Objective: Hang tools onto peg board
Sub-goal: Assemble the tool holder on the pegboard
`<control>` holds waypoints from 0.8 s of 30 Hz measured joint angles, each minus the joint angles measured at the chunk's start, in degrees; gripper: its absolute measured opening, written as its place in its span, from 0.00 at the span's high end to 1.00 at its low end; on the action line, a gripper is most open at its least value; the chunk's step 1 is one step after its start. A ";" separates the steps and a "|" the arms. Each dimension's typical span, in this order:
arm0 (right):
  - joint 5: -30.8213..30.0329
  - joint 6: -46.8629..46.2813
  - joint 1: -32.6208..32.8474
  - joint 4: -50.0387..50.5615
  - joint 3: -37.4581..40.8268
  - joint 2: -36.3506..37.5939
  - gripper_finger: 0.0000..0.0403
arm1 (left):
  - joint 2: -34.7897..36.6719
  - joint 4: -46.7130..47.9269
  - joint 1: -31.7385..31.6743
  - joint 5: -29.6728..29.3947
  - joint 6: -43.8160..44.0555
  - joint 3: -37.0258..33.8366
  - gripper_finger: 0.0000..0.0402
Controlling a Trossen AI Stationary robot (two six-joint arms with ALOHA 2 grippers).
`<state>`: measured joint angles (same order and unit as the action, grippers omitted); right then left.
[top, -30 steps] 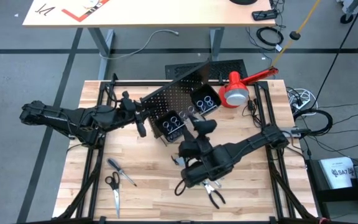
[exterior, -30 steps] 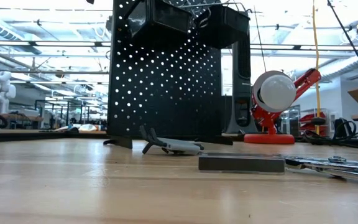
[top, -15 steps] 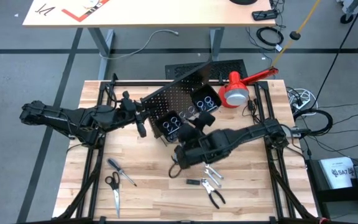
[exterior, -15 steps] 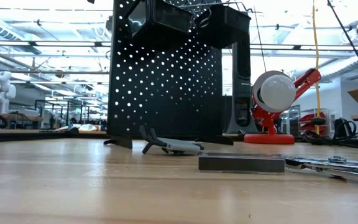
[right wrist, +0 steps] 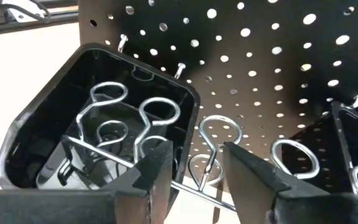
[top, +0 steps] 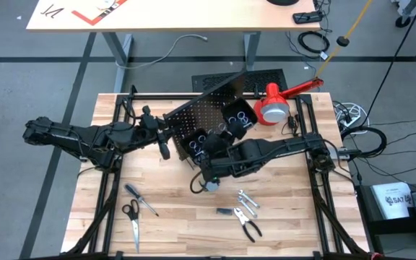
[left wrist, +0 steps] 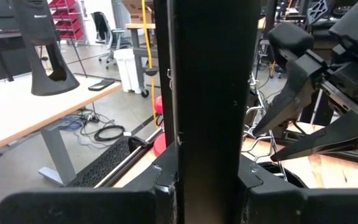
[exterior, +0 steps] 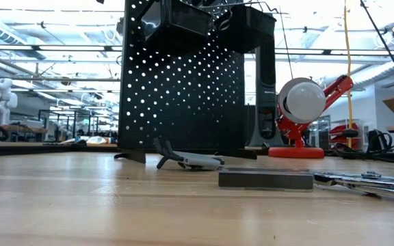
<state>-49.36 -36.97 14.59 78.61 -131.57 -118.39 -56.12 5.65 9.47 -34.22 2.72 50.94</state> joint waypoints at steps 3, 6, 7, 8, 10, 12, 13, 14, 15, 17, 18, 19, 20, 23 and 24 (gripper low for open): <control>-1.13 1.40 0.71 -0.18 0.00 0.09 0.65 | 0.00 0.00 0.00 -0.02 -0.03 0.00 0.83; -3.38 2.45 2.12 -0.60 0.00 0.61 0.65 | 0.00 -0.04 0.00 -0.02 -0.22 0.00 0.83; -4.24 2.21 2.55 -0.22 0.00 0.83 0.65 | 0.00 -0.05 -0.01 -0.02 -0.24 0.00 0.83; -4.67 1.69 2.90 0.25 0.00 0.96 0.65 | 0.00 -0.04 -0.02 -0.02 -0.25 0.00 0.83; -4.45 0.59 2.96 1.24 0.00 0.98 0.65 | 0.00 -0.07 -0.02 -0.02 -0.26 0.00 0.83; -3.36 -0.83 2.64 2.58 0.00 0.96 0.65 | -0.02 -0.07 -0.02 0.00 -0.26 0.00 0.83; -2.74 -1.46 2.36 3.00 0.00 0.92 0.65 | -0.01 -0.10 -0.02 0.00 -0.26 0.00 0.83; -2.62 -2.08 2.12 3.48 -0.02 0.78 0.65 | -0.02 -0.14 -0.02 0.00 -0.28 0.00 0.83; -2.47 -2.49 1.88 4.01 -0.02 0.68 0.65 | -0.02 -0.25 -0.02 0.00 -0.31 0.00 0.83; -1.38 -2.69 1.21 4.26 -0.02 0.50 0.65 | -0.02 -0.43 -0.02 0.01 -0.41 0.00 0.83; -0.97 -2.69 0.84 4.24 -0.02 0.50 0.65 | -0.02 -0.43 -0.02 0.02 -0.44 0.00 0.83; -0.47 -2.69 0.51 4.26 -0.02 0.50 0.65 | -0.02 -0.44 -0.02 0.02 -0.44 0.00 0.83; 0.14 -2.71 0.09 4.28 -0.02 0.52 0.65 | -0.02 -0.44 -0.02 0.04 -0.46 0.00 0.83; 1.79 -2.84 -1.06 4.25 -0.02 0.52 0.65 | -0.02 -0.53 -0.02 0.03 -0.46 0.00 0.83; 2.10 -2.84 -1.34 4.25 -0.02 0.52 0.65 | -0.02 -0.59 -0.02 0.02 -0.46 -0.01 0.83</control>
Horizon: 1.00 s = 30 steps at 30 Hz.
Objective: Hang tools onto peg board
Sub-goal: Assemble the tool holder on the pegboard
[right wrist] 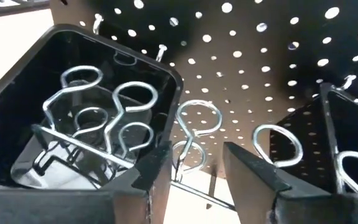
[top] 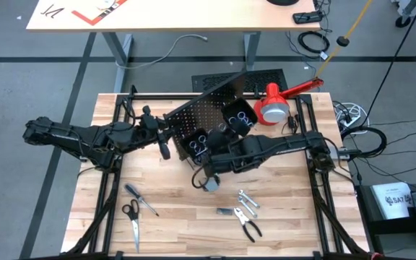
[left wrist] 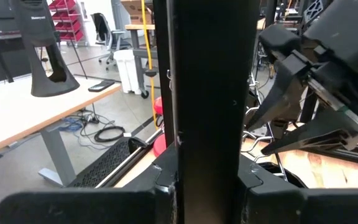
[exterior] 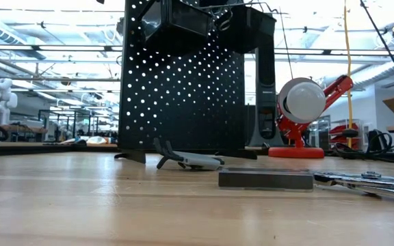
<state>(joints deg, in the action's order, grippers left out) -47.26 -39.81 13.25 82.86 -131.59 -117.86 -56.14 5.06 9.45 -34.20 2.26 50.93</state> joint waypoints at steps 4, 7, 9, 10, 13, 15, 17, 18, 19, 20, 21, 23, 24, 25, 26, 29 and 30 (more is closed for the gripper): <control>1.99 0.01 -0.93 -0.24 -0.01 0.02 0.73 | 0.00 -0.27 -0.02 -0.02 -0.02 -0.04 0.83; 2.76 0.63 -0.98 -0.40 -0.02 0.02 0.88 | 0.00 -0.31 -0.02 -0.02 -0.02 -0.04 0.83; 2.80 1.33 -0.91 -0.74 -0.02 0.02 0.96 | 0.00 -0.33 -0.02 -0.02 -0.02 -0.04 0.83; 2.43 1.90 -0.75 -0.92 -0.04 0.02 0.97 | 0.00 -0.31 -0.02 -0.06 0.01 -0.04 0.83; 1.22 2.94 -0.16 -1.83 -0.04 0.04 0.99 | 0.00 -0.31 -0.02 -0.03 -0.02 -0.04 0.83; -0.55 4.37 0.66 -2.49 -0.02 0.04 0.99 | 0.00 -0.31 0.00 0.05 -0.07 -0.04 0.83; -2.30 5.16 1.55 -3.04 -0.02 0.08 0.99 | 0.00 -0.29 0.00 0.12 -0.03 -0.04 0.83; -3.00 5.13 1.99 -3.07 -0.02 0.10 0.99 | 0.00 -0.30 0.00 0.22 -0.04 -0.03 0.83; -3.53 4.91 2.42 -3.15 -0.02 0.13 0.99 | 0.00 -0.31 0.00 0.24 -0.04 -0.02 0.83; -4.03 4.77 2.82 -3.18 -0.02 0.15 0.99 | 0.00 -0.29 -0.02 0.30 -0.07 -0.02 0.83; -4.44 4.72 3.19 -3.23 -0.02 0.15 0.99 | 0.00 -0.29 -0.06 0.31 -0.05 -0.02 0.83; -5.67 4.31 3.91 -3.25 0.01 0.15 0.99 | 0.00 -0.27 -0.07 0.28 0.01 -0.02 0.83; -6.75 3.98 4.37 -3.35 0.02 0.15 0.99 | 0.00 -0.27 -0.07 0.28 0.02 -0.02 0.83; -7.94 3.74 4.83 -3.53 0.02 0.15 1.00 | 0.00 -0.27 -0.07 0.28 0.01 -0.02 0.83; -8.95 3.63 5.28 -3.73 0.02 0.18 1.00 | 0.00 -0.27 -0.07 0.28 0.02 -0.02 0.83; -9.87 4.80 5.95 -4.69 0.02 0.26 1.00 | 0.00 -0.25 -0.07 0.31 -0.02 -0.02 0.83; -10.12 5.15 6.06 -4.73 0.02 0.26 1.00 | 0.00 -0.25 -0.07 0.28 -0.03 -0.02 0.83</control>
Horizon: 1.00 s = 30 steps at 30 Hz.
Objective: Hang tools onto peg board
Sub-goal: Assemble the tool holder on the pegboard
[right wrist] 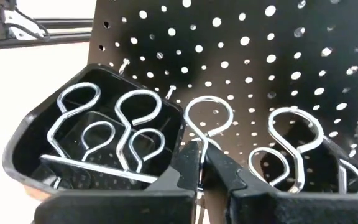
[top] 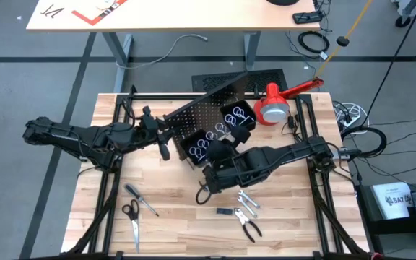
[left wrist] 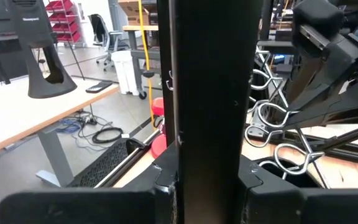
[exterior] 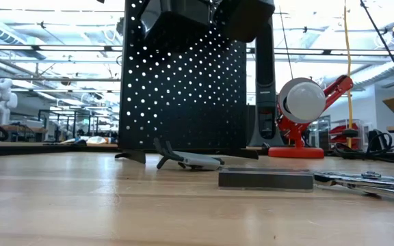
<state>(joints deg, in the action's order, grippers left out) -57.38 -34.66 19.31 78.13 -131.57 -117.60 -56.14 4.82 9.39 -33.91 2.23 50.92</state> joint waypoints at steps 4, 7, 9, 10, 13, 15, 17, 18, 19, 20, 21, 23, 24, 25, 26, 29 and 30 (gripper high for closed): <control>0.55 7.64 0.46 -0.04 0.00 -0.78 1.00 | 0.02 0.02 0.02 0.42 0.08 0.00 0.83; 4.14 12.77 0.39 -0.08 0.02 -1.13 1.00 | 0.02 0.02 0.07 1.31 -0.08 0.00 0.83; 4.95 16.23 0.14 -0.28 -0.04 -0.88 1.00 | 0.04 0.04 0.07 1.35 0.00 0.00 0.83; 5.14 18.16 0.10 -0.20 -0.06 -0.87 1.00 | 0.03 0.05 0.06 1.29 0.10 0.00 0.83; 6.44 23.35 0.04 -0.48 -0.07 -0.90 1.00 | 0.04 0.20 0.07 1.31 0.21 0.00 0.83; 7.01 26.89 0.09 -0.86 -0.13 -0.87 1.00 | 0.04 0.17 0.11 1.42 0.08 0.00 0.83; 6.76 29.32 0.06 -0.79 -0.13 -0.87 1.00 | 0.04 0.22 0.10 1.38 0.18 0.00 0.83; 5.56 29.62 -0.09 -0.82 -0.13 -0.90 1.00 | 0.04 0.26 0.05 1.28 0.30 0.00 0.83; 3.22 29.51 -0.19 -0.45 -0.11 -0.95 1.00 | 0.07 0.31 0.04 1.22 0.40 0.00 0.83; 1.17 28.79 -0.20 -0.44 -0.09 -1.05 1.00 | 0.07 0.28 0.02 1.17 0.43 0.00 0.83; 0.80 27.88 -0.24 -0.55 -0.04 -1.18 1.00 | 0.07 0.27 0.00 1.11 0.47 0.00 0.83; 0.45 27.04 -0.24 -0.65 0.02 -1.25 1.00 | 0.07 0.37 0.00 1.10 0.51 0.00 0.83; 0.36 27.17 -0.22 -1.25 0.02 -1.22 1.00 | 0.05 0.21 0.00 1.15 0.48 0.02 0.83; 0.81 27.10 -0.12 -2.19 -0.02 -1.24 1.00 | -0.03 -0.03 0.00 1.25 0.57 0.02 0.83; 0.43 27.27 -0.06 -2.50 0.00 -1.39 1.00 | -0.06 -0.11 -0.01 1.37 0.69 0.02 0.83; -2.43 23.17 -0.06 -3.63 0.07 -1.41 1.00 | -0.07 -0.07 0.00 1.40 0.67 0.02 0.83; -2.69 22.83 -0.04 -3.69 0.07 -1.40 1.00 | -0.07 -0.09 -0.02 1.38 0.71 0.02 0.83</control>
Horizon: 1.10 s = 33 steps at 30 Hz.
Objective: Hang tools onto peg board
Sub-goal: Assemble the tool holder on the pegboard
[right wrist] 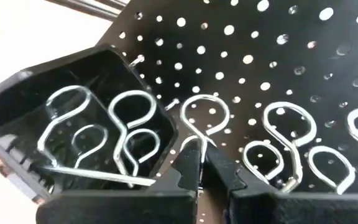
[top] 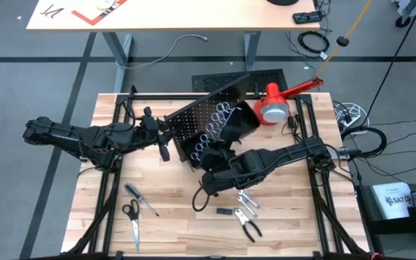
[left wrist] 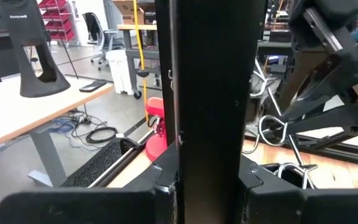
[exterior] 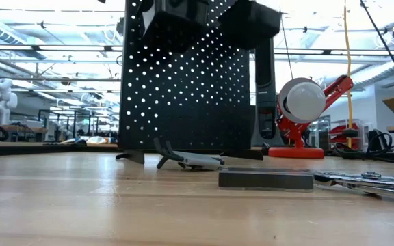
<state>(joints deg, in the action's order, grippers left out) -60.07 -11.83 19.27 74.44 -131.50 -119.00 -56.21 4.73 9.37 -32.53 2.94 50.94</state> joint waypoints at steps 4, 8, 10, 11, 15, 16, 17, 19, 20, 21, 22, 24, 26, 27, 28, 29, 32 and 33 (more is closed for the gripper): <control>1.31 0.03 0.20 0.08 0.00 0.02 1.00 | 0.00 0.02 0.02 -0.02 -0.11 0.00 0.83; -2.32 -4.50 0.43 0.26 0.00 0.04 1.00 | 0.02 0.02 0.02 -0.09 -0.04 0.00 0.83; -4.92 -6.16 0.72 0.24 0.00 0.07 1.00 | 0.02 0.02 0.02 -0.09 -0.07 0.00 0.83; -5.80 -7.06 0.78 0.25 0.00 0.07 1.00 | 0.02 0.02 0.02 -0.11 -0.07 0.00 0.83; -6.89 -10.65 0.72 0.29 0.00 0.08 1.00 | 0.02 0.04 0.02 -0.11 -0.07 0.00 0.83; -7.22 -11.42 0.72 0.30 0.00 0.09 1.00 | 0.03 0.04 0.02 -0.11 -0.07 0.00 0.83; -7.55 -12.03 0.69 0.29 0.00 0.09 1.00 | 0.04 0.04 0.02 -0.11 -0.07 0.00 0.83; -8.03 -13.06 0.68 0.28 0.00 0.13 1.00 | 0.04 0.04 0.02 -0.11 -0.07 0.00 0.83; -8.74 -13.59 0.72 0.28 0.00 0.13 1.00 | 0.04 0.04 0.02 -0.11 -0.09 0.00 0.83; -9.62 -13.98 0.89 0.28 0.00 0.13 1.00 | 0.04 0.04 0.02 -0.11 -0.09 0.00 0.83; -10.49 -14.43 1.09 0.27 0.00 0.14 1.00 | 0.04 0.04 0.02 -0.13 -0.08 0.00 0.83; -12.36 -14.74 1.53 0.12 -0.02 0.17 1.00 | 0.04 0.04 0.02 -0.13 -0.09 0.00 0.83; -14.71 -14.76 2.10 -0.36 -0.02 0.17 1.00 | 0.04 0.04 0.02 -0.13 -0.09 0.00 0.83; -15.77 -14.75 2.38 -0.60 -0.02 0.17 1.00 | 0.04 0.04 0.02 -0.13 -0.09 0.00 0.83; -16.89 -14.74 2.66 -0.84 -0.02 0.17 1.00 | 0.04 0.04 0.02 -0.13 -0.09 0.00 0.83; -18.09 -14.74 2.97 -1.06 -0.02 0.17 1.00 | 0.04 0.04 0.02 -0.13 -0.09 0.00 0.83; -22.02 -14.71 3.97 -1.74 -0.02 0.20 1.00 | 0.04 0.04 0.02 -0.13 -0.09 0.00 0.83; -23.19 -14.66 4.33 -2.08 -0.02 0.22 1.00 | 0.05 0.04 0.02 -0.13 -0.09 0.00 0.83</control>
<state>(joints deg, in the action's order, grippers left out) -83.26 -26.48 23.60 72.37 -131.52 -118.78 -56.15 4.78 9.39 -32.67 2.85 50.94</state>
